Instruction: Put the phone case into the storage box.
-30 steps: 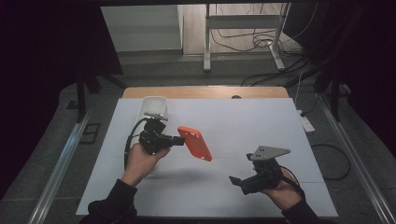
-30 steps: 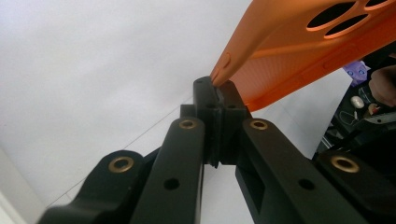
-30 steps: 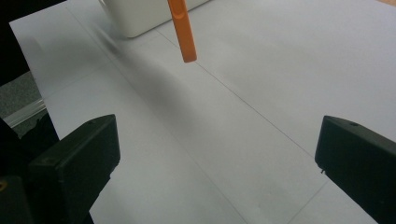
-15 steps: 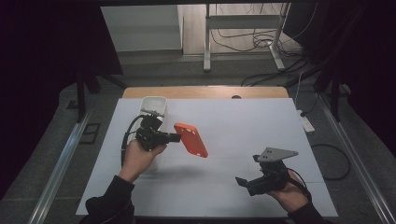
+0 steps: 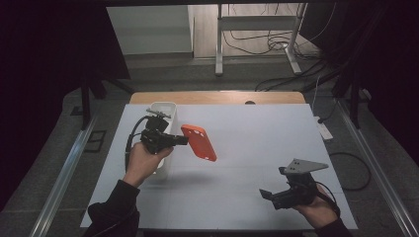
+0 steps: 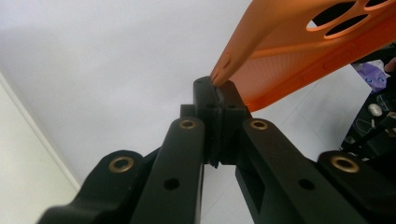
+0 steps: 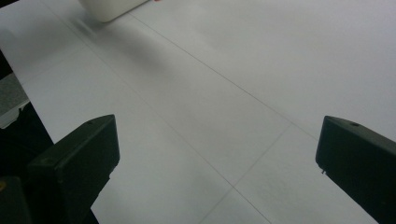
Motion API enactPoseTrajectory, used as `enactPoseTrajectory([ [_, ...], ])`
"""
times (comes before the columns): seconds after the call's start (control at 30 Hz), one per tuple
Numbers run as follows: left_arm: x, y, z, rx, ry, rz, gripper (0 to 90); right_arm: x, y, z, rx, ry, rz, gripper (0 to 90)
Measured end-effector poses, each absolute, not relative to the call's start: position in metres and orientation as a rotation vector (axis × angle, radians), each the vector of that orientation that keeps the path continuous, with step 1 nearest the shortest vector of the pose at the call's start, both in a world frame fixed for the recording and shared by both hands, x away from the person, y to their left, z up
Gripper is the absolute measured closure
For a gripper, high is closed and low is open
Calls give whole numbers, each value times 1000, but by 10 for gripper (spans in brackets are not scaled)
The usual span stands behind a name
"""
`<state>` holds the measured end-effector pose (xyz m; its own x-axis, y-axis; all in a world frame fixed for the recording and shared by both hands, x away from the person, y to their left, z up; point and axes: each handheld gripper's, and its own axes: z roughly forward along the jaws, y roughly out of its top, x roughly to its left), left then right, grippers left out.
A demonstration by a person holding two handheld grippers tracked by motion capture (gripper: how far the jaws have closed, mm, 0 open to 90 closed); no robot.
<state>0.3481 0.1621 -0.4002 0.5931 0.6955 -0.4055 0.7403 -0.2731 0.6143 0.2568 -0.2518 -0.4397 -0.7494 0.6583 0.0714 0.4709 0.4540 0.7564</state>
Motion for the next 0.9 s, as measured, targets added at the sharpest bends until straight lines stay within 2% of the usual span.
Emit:
enactPoseTrajectory([
  [0.6, 360, 169, -392, 2023, 1160, -57, 890, 249, -285, -440, 1061, 2398, 1144, 0],
  [0.9, 366, 172, -387, 2019, 1171, -49, 889, 244, -298, -443, 1108, 2381, 1019, 0],
])
